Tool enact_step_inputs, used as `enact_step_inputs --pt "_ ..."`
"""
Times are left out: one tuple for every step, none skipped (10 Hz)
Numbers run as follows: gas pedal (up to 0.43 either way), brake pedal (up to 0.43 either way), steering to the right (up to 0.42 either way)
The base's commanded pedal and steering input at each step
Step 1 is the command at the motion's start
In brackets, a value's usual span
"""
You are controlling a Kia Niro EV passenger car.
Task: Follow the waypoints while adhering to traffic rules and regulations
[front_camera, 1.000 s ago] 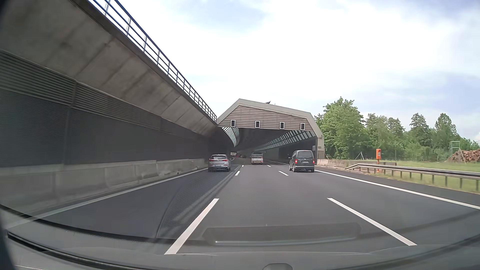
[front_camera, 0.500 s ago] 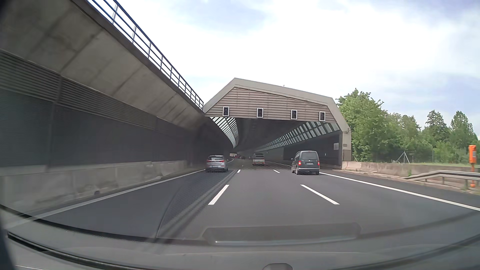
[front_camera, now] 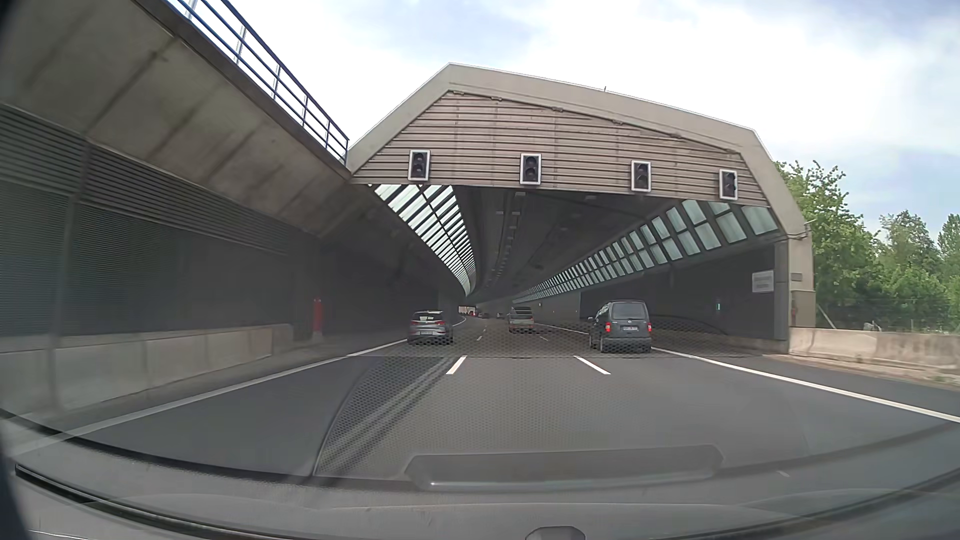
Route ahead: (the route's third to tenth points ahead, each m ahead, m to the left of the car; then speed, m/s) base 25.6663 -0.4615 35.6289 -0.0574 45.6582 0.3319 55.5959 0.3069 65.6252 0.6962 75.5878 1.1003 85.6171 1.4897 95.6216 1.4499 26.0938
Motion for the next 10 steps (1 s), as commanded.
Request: enact_step_inputs --pt "0.13 0.0 -0.002" --pt "0.118 0.0 -0.002" --pt "0.11 0.0 -0.002" --pt "0.11 0.0 -0.002" --pt "0.098 0.0 -0.001" --pt "0.079 0.0 -0.001" --pt "0.067 0.0 -0.001" --pt "0.059 0.0 -0.001" --pt "0.059 0.0 -0.002" --pt "0.059 0.0 -0.003"
